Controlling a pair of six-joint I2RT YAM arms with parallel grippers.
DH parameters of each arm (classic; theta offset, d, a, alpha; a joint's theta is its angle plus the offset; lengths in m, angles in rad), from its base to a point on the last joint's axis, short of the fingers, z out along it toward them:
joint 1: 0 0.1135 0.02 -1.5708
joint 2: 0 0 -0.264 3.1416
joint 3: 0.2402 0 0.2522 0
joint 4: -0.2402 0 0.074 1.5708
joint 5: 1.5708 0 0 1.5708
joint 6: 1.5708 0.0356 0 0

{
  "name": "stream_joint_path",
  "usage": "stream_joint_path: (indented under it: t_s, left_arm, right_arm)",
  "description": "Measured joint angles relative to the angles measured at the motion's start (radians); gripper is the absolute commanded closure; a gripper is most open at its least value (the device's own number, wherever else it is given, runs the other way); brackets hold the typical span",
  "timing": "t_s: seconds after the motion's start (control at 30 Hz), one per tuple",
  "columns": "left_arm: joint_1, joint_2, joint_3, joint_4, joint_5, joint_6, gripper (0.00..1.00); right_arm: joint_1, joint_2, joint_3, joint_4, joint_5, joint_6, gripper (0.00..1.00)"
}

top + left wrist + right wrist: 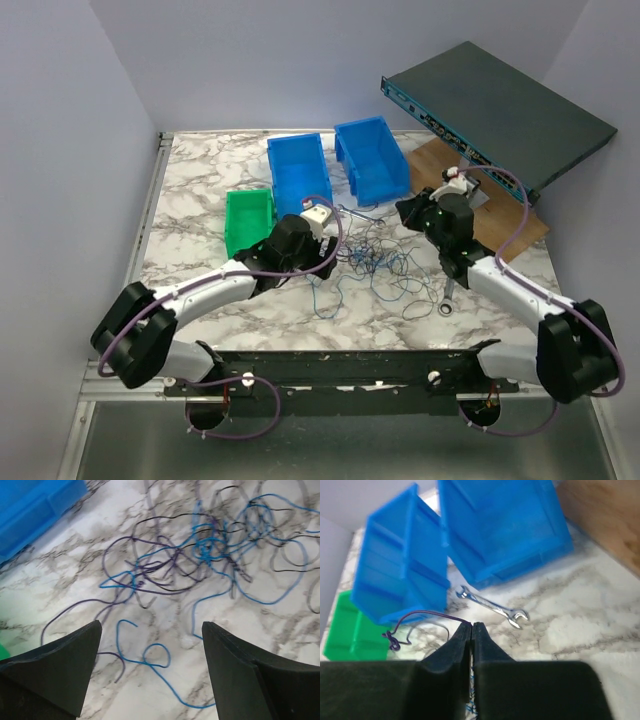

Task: Untangle the cables
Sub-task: Untie the cable.

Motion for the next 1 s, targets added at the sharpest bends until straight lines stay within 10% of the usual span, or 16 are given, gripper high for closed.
stream_joint_path:
  t_s: [0.07,0.27,1.0]
  left_arm:
    - [-0.044,-0.050,-0.002,-0.032,-0.018,-0.014,0.15]
    - [-0.155,-0.087,0.039,-0.119,-0.054,-0.068,0.15]
    - [-0.156,0.257,0.173,-0.266,-0.106,-0.189,0.15]
  right_arm:
    - [0.000,0.056,0.021,-0.042,0.018,0.009,0.28]
    - [0.000,0.127,0.002,-0.106,-0.040,0.001,0.01]
    - [0.125,0.277,-0.026,-0.022,-0.118,-0.090,0.01]
